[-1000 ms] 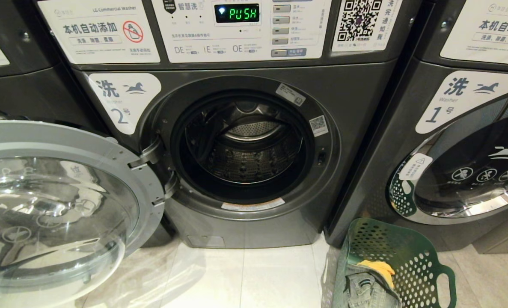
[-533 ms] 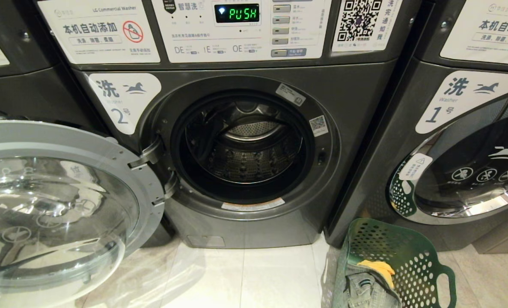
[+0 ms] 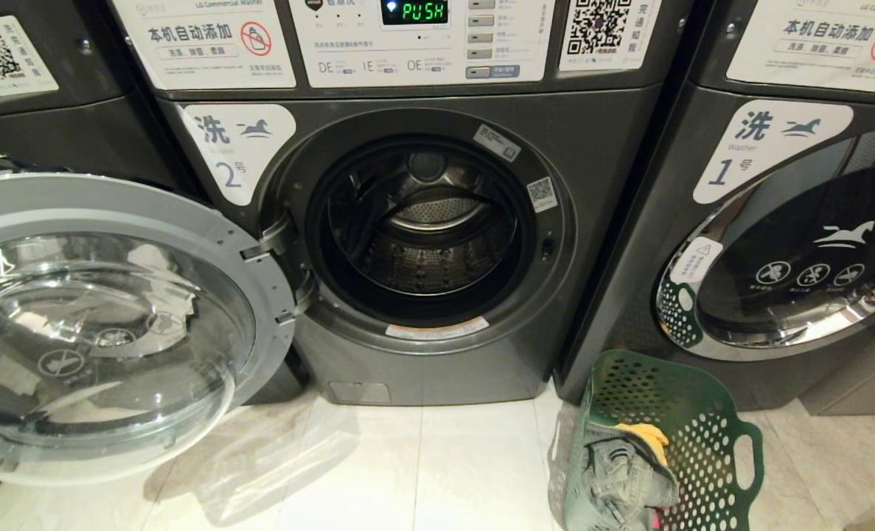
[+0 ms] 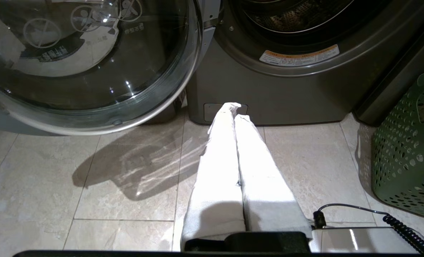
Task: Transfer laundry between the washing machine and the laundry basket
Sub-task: Close the washing machine door with the left hand
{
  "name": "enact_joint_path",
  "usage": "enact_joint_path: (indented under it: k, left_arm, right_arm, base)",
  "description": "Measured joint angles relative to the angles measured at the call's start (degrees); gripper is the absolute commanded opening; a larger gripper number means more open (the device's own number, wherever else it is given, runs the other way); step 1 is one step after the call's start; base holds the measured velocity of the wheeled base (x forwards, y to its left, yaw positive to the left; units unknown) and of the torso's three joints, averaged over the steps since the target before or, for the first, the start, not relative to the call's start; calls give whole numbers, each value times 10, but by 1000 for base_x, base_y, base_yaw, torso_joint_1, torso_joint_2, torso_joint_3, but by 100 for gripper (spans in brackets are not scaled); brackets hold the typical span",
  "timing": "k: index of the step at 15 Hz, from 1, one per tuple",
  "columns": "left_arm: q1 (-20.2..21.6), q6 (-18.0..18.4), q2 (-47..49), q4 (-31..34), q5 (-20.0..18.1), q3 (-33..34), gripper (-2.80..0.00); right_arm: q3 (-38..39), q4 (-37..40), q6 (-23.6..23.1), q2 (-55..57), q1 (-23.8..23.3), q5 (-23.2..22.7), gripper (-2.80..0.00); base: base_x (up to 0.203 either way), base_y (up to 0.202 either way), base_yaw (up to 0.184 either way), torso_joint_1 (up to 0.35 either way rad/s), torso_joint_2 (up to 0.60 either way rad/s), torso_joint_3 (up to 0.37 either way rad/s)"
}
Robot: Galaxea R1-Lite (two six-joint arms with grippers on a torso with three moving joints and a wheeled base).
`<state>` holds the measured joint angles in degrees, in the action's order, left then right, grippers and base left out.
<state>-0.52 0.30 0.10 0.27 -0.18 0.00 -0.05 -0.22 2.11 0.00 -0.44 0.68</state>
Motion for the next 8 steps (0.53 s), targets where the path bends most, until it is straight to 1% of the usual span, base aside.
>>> enact_joint_path:
  k: [8]
  left_arm:
    - [0,0,0,0,0,0,-280]
  right_arm:
    - [0,0,0,0,0,0,0]
  base:
    - [0,0,0,0,0,0]
